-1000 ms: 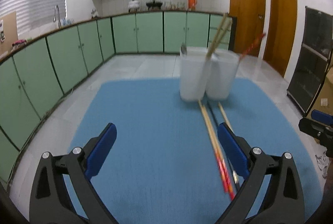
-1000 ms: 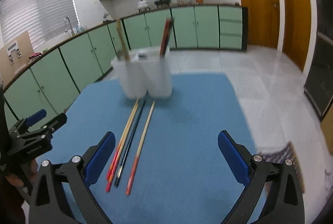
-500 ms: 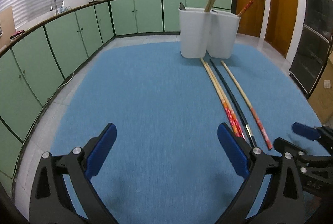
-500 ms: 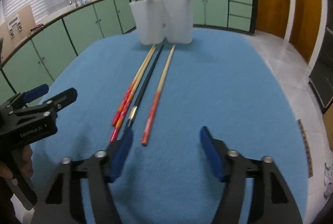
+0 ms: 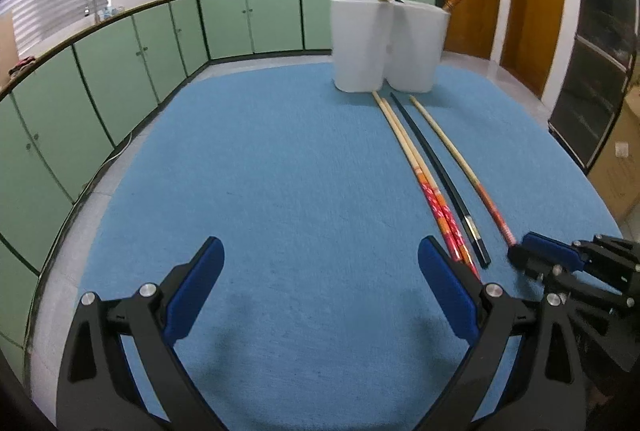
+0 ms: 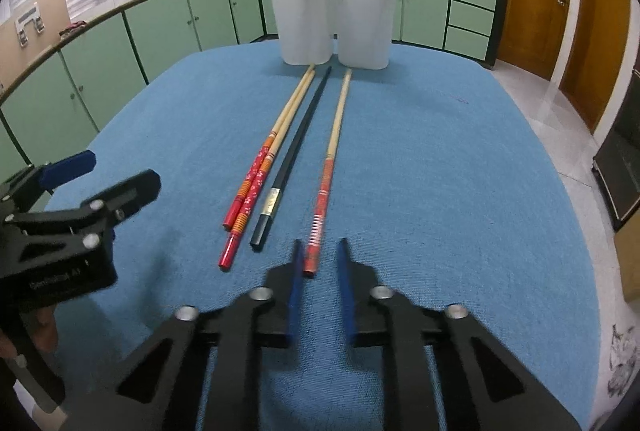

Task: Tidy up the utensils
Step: 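Grasp a red-patterned chopstick with the left tool while the right tool grasps another red one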

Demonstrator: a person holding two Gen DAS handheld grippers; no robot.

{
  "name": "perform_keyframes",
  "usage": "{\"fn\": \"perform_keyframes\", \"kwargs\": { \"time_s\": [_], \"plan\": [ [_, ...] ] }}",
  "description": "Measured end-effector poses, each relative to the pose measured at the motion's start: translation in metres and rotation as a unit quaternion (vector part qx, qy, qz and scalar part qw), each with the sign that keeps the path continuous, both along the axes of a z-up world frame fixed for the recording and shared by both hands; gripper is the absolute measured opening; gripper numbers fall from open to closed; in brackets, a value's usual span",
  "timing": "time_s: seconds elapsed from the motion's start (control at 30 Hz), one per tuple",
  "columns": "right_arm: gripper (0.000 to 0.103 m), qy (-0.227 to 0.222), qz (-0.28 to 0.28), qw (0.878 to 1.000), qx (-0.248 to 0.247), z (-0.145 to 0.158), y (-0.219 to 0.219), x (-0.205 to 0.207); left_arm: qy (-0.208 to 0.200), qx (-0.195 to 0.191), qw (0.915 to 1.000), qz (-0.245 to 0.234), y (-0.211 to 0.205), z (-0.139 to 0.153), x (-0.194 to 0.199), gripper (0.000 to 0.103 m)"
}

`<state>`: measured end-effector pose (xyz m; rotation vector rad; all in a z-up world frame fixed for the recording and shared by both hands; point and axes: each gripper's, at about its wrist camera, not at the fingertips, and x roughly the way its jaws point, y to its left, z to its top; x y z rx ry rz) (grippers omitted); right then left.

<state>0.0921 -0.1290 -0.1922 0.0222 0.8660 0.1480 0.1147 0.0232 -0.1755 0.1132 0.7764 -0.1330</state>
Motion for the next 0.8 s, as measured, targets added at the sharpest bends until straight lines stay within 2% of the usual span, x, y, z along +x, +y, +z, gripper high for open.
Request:
{"fn": "perform_keyframes", "kwargs": {
  "time_s": [0.27,0.47,0.67,0.8],
  "plan": [
    [0.006,0.000,-0.016,1.000,0.005,0.001,-0.019,0.002,0.036,0.002,0.9986,-0.039,-0.022,-0.013,0.003,0.095],
    [0.006,-0.006,-0.023,1.000,0.018,0.004,-0.032,0.003,0.060,0.016,0.9968,-0.051,-0.039,-0.024,0.008,0.094],
    [0.006,-0.006,-0.024,0.999,0.030,0.002,-0.034,0.005,0.084,-0.003,0.9950,-0.055,-0.045,-0.029,0.013,0.094],
    [0.006,-0.005,-0.027,0.999,0.035,0.001,-0.035,0.006,0.085,-0.004,0.9949,-0.055,-0.050,-0.029,0.016,0.094]
  ]
}}
